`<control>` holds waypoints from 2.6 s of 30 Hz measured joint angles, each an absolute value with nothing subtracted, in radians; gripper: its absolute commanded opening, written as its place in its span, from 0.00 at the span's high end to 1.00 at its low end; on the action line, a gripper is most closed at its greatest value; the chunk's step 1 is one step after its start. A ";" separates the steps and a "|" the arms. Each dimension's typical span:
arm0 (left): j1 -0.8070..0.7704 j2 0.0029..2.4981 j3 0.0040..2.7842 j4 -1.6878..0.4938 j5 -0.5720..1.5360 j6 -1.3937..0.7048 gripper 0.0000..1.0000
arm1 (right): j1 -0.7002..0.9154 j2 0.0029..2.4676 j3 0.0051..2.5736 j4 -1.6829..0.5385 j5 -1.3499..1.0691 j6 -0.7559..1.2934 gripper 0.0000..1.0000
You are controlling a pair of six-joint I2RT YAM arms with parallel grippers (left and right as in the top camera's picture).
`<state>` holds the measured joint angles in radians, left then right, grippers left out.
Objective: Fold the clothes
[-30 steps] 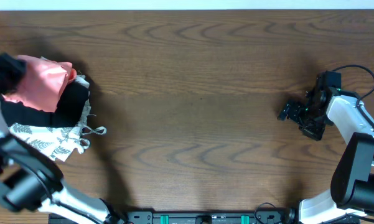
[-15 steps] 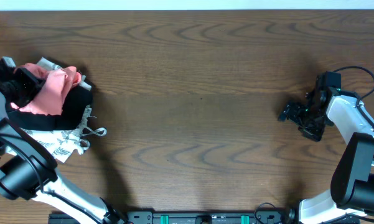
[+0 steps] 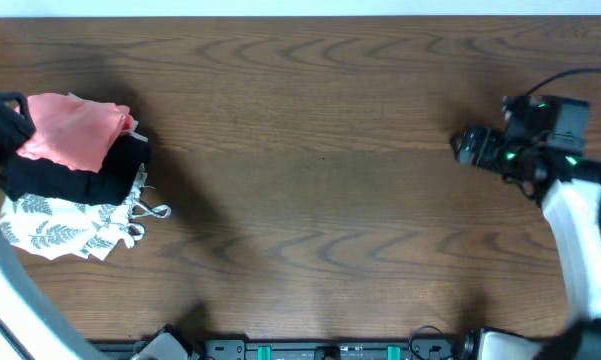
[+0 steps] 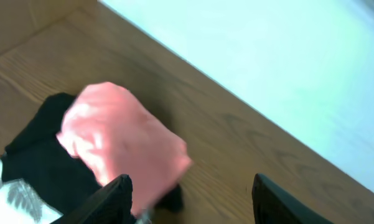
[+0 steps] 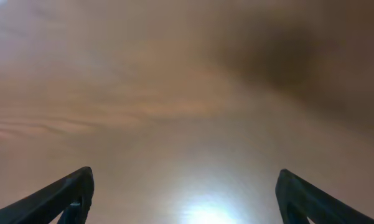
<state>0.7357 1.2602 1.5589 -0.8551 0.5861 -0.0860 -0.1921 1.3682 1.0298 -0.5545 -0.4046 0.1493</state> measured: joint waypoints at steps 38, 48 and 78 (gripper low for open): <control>0.551 1.123 1.559 -1.236 0.621 0.263 0.02 | -0.192 0.883 1.054 -0.667 -0.583 0.102 0.01; 0.551 1.124 1.559 -1.236 0.621 0.263 0.02 | -0.192 0.881 1.054 -0.711 -0.416 0.092 0.01; 0.551 1.124 1.559 -1.234 0.620 0.264 0.02 | 0.001 0.117 0.327 -0.727 -0.165 -0.167 0.01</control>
